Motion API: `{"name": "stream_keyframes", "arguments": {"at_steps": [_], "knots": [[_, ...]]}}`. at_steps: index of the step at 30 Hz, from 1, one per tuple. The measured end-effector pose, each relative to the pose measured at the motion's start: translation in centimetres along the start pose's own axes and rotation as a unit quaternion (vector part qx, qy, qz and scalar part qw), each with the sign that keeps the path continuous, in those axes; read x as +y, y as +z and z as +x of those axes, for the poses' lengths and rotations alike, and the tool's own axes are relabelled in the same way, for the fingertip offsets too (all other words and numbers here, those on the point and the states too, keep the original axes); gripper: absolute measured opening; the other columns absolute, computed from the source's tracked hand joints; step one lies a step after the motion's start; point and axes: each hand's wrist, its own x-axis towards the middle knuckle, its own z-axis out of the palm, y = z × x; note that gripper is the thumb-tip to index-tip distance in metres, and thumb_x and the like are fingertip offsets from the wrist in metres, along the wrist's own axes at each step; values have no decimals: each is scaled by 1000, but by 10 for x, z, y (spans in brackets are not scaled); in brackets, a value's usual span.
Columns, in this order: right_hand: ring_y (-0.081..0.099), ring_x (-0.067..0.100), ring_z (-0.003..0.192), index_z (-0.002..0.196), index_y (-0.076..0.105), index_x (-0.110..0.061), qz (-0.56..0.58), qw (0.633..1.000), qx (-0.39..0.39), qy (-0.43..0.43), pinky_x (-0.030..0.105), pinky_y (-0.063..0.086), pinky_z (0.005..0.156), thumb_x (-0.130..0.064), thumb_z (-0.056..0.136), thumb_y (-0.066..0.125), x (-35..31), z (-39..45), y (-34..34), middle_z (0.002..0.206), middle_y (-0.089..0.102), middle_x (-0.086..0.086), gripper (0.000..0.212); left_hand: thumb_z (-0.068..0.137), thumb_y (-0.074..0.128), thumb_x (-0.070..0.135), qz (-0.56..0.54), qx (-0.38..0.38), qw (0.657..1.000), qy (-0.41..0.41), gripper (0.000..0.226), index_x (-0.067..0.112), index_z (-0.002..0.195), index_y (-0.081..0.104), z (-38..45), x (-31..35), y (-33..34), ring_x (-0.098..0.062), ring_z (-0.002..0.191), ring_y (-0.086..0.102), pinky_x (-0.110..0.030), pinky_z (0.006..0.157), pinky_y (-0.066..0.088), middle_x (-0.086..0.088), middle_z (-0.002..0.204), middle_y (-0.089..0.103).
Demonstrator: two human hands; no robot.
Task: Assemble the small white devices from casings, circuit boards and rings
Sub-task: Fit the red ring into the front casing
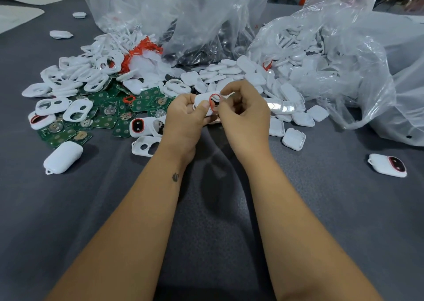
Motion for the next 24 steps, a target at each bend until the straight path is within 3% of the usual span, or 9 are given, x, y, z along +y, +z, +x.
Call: {"name": "stream_keyframes", "arguments": {"at_steps": [2,4,7,12,16,24], "knots": [[52,11,63,79,64,-23,-63,998,-3,-30,32,48,62,-11,81,65,2,-1,0,72,56,-2,12,98,49,-1,19,15,1000,-5,6,2,102,51,1,-1,0,-41,101,64,-44,90,54,-32,109,63],[52,8,69,84,69,-20,-137,988,-15,-63,34,48,67,-13,83,63,2,-3,2,83,56,-3,9,96,53,0,48,34,998,-6,11,10,91,52,2,-3,0,-33,86,62,-50,88,51,-29,95,65],[56,15,80,98,71,-14,-220,971,-26,-92,36,48,69,-19,90,59,3,-4,3,96,57,1,16,93,60,1,46,46,998,2,18,16,85,52,2,-5,-1,-21,73,61,-41,79,51,-4,72,64],[51,20,78,96,70,-10,-291,953,-39,-73,32,39,64,-24,97,50,2,-4,6,91,49,2,24,90,66,4,54,50,997,15,18,17,84,55,-1,-5,0,-9,60,62,-26,60,50,4,65,67],[51,11,79,92,74,-12,-154,988,-30,3,17,37,68,-17,92,59,3,0,4,86,56,2,15,89,66,0,28,59,998,7,20,13,83,53,0,-4,1,-22,74,66,-27,68,56,-9,76,65],[61,11,85,96,76,-10,-32,996,-9,78,27,50,83,-10,85,67,3,2,5,89,65,3,14,88,66,-2,12,53,999,2,19,11,81,54,4,-5,1,-23,76,70,-25,67,58,-10,78,66]]}}
